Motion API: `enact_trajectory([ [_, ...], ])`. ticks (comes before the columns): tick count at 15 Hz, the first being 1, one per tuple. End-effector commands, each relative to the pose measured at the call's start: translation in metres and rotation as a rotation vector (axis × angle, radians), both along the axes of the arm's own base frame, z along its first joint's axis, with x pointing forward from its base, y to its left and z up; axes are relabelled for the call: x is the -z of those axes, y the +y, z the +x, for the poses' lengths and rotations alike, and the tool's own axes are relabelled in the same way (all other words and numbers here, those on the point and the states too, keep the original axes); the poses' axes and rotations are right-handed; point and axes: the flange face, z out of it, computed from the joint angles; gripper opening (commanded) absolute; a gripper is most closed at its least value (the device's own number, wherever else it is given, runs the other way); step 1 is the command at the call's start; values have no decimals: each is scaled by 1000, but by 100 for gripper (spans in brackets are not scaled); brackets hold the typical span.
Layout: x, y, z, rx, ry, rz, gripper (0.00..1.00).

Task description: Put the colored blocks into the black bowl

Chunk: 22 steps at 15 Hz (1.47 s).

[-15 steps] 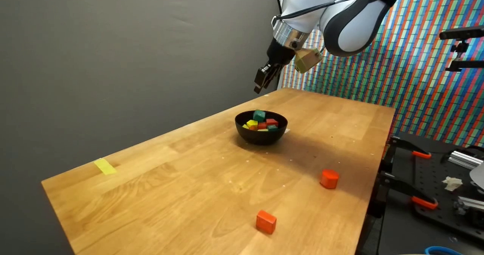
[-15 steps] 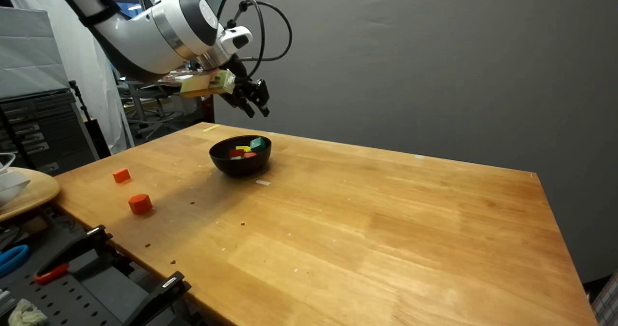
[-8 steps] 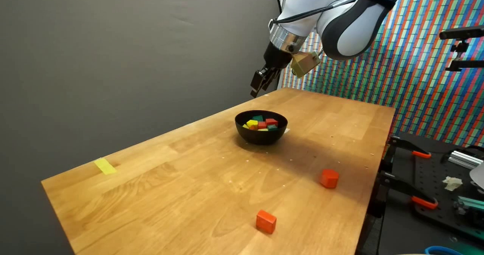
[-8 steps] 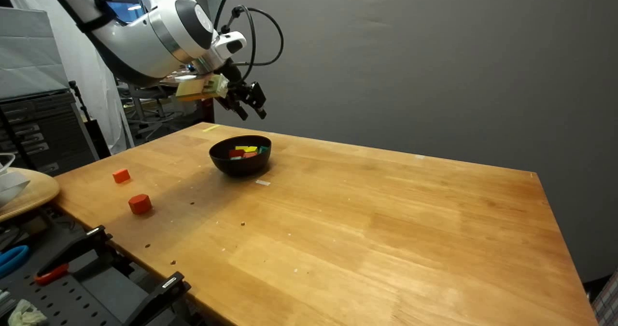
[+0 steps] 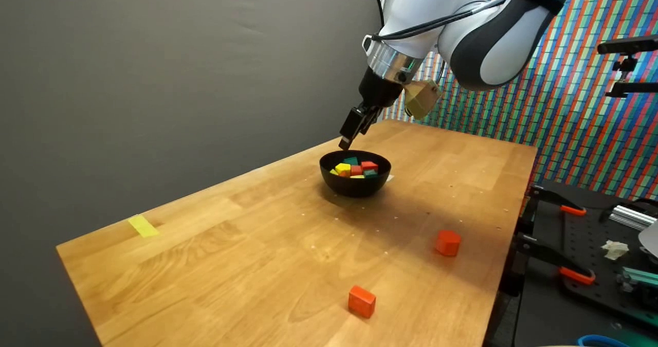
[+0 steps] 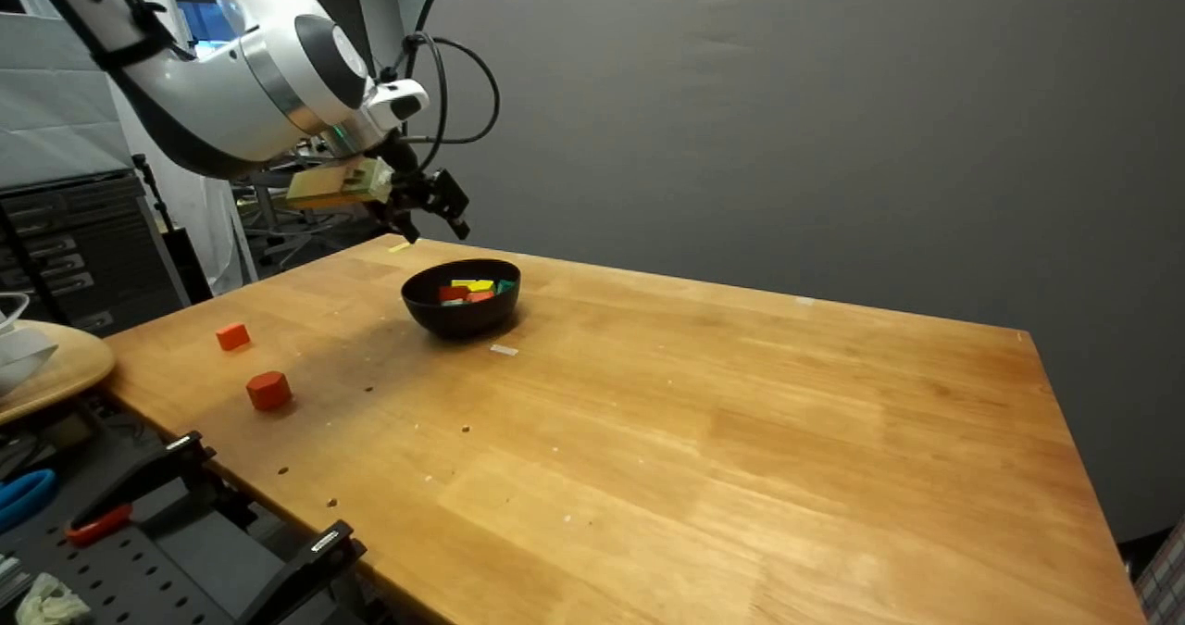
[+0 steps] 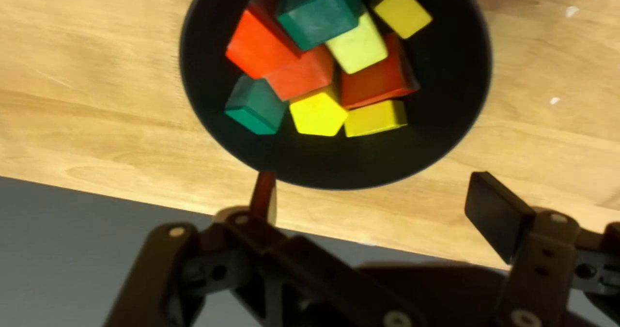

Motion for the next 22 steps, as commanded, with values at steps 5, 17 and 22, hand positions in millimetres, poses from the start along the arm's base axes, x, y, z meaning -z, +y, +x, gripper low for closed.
enact_trajectory([
  [5, -32, 75, -78, -110, -19, 53, 100],
  [17, 48, 139, -232, -438, 217, 73, 100],
  [22, 55, 144, -218, -512, 179, 151, 100],
])
